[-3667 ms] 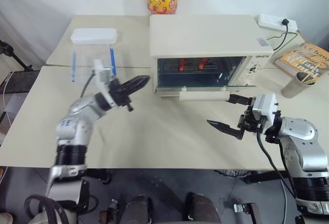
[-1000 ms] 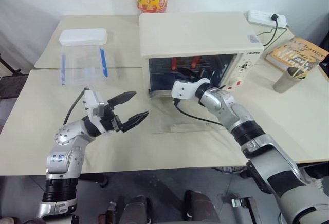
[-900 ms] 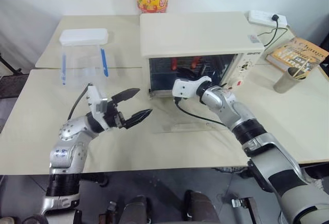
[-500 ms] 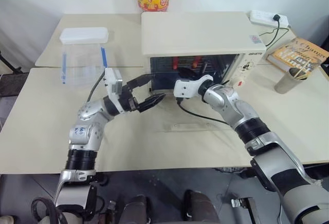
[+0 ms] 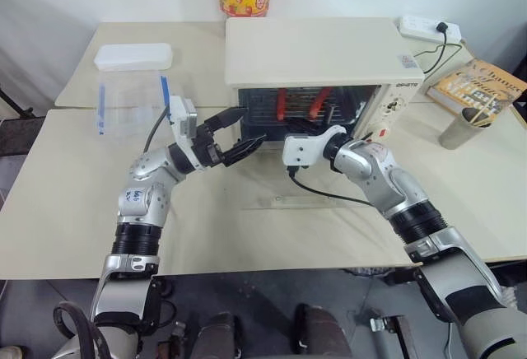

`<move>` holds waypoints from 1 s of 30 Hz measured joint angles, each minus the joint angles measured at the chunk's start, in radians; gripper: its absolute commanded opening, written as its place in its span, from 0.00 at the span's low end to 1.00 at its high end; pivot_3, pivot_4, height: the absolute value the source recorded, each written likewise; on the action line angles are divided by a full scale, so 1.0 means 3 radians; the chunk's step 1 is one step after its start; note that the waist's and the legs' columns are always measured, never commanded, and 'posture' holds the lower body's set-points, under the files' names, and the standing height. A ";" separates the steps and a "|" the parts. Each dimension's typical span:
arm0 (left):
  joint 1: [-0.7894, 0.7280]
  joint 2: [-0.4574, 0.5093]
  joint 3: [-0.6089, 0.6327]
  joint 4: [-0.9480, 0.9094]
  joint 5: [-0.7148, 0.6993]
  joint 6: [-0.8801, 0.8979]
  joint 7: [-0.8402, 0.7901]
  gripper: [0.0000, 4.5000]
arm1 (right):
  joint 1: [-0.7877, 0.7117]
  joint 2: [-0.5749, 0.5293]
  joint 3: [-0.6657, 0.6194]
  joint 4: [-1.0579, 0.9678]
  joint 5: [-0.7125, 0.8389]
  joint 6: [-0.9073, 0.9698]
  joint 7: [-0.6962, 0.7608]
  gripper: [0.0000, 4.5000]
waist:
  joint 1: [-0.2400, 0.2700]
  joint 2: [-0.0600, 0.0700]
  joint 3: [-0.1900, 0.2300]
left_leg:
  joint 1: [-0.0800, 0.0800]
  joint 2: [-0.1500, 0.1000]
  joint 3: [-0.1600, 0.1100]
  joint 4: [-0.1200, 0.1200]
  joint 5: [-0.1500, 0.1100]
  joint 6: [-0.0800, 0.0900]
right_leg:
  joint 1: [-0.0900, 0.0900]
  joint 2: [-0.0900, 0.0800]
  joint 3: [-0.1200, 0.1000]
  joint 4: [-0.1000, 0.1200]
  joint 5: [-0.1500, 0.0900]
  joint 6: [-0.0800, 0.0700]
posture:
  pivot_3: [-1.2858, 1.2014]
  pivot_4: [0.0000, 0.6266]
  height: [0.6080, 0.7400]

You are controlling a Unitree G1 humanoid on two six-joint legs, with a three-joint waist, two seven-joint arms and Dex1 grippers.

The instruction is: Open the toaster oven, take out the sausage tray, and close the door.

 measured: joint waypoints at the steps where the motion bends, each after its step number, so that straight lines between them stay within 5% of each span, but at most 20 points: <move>1: -0.0019 0.0006 -0.0004 0.0027 0.0001 0.0000 -0.0033 1.00 | 0.0134 -0.0064 -0.0042 -0.0222 0.0025 0.0052 0.0082 0.00 | 0.0014 0.0000 0.0000 | -0.0001 0.0000 -0.0003 0.0000 0.0000 0.0000 | 0.0000 0.0000 -0.0002 0.0000 0.0000 0.0000 | 0.52 0.24 1.00; 10: -0.0113 0.0130 0.0008 0.0256 0.0019 0.0002 -0.0142 1.00 | 0.1298 -0.0189 -0.0262 -0.1776 0.0051 0.0441 0.0419 0.00 | 0.0033 -0.0001 0.0000 | -0.0001 -0.0001 -0.0003 0.0005 0.0002 -0.0001 | 0.0002 0.0001 0.0001 0.0003 0.0000 0.0000 | 0.52 0.24 1.00; 22: -0.0120 0.0116 0.0005 0.0370 0.0071 0.0161 -0.0175 1.00 | 0.1944 -0.0422 -0.0529 -0.2544 -0.0007 0.0441 0.0439 0.00 | 0.0113 -0.0002 0.0000 | -0.0002 -0.0002 -0.0002 0.0005 0.0002 -0.0001 | 0.0001 0.0001 0.0002 0.0002 0.0000 0.0000 | 0.52 0.24 1.00; 30: 0.0262 0.0257 0.0315 -0.0406 -0.0688 0.1963 0.0458 1.00 | 0.2191 -0.0552 -0.0594 -0.2656 -0.0005 0.0326 0.0478 0.00 | 0.0111 -0.0003 0.0001 | -0.0002 0.0000 -0.0007 0.0010 0.0002 -0.0001 | 0.0003 0.0001 0.0003 0.0004 0.0000 0.0000 | 0.52 0.24 1.00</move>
